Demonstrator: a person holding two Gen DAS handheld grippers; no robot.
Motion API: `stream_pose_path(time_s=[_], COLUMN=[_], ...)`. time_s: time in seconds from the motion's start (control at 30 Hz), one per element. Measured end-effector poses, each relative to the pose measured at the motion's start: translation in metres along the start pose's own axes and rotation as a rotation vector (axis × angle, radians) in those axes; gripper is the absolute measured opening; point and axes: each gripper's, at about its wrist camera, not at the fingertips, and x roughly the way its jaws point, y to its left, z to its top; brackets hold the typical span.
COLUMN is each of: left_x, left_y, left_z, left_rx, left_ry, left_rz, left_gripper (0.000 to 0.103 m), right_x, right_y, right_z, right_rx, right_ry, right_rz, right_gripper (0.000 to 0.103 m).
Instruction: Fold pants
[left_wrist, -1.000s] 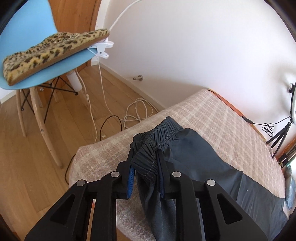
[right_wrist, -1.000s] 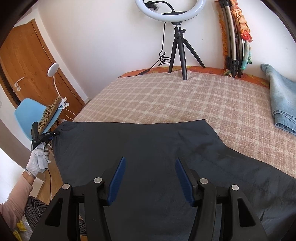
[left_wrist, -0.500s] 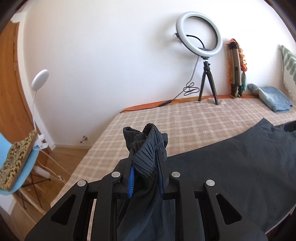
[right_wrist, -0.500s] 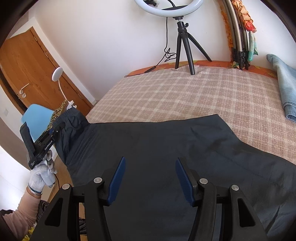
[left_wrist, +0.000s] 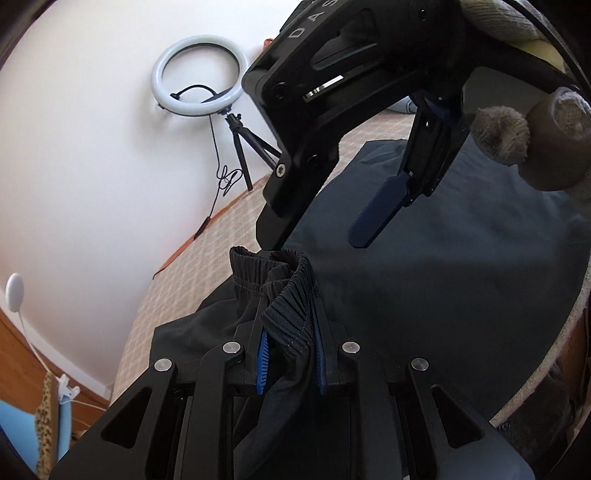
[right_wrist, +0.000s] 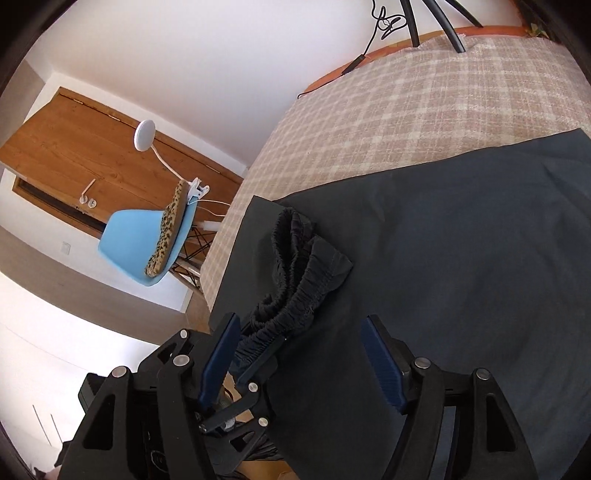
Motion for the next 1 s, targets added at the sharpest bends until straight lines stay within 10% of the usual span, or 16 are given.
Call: stream_pose_path(time_s=[0.17, 0.37, 0.57, 1.0], left_x=[-0.013, -0.036, -0.059, -0.031], left_y=[-0.014, -0.021, 0.033, 0.166], left_z=[-0.003, -0.007, -0.007, -0.034], left_rx=[0.050, 0.071, -0.140, -0.502], left_ry=[-0.024, -0.039, -0.014, 0.092], left_rz=[-0.049, -0.131, -0.246, -0.184], left_gripper=[0.025, 0.026, 0.028, 0.029], right_x=[0.020, 0.039, 0.041, -0.023], right_y=[-0.017, -0.009, -0.008, -0.005], right_z=[0.003, -0.005, -0.006, -0.007], right_rx=[0.133, 0.096, 0.083, 0.013], right_ry=[0.042, 0.056, 0.043, -0.039], right_rz=[0.104, 0.029, 0.043, -0.030], right_gripper=[0.077, 0.070, 0.021, 0.016])
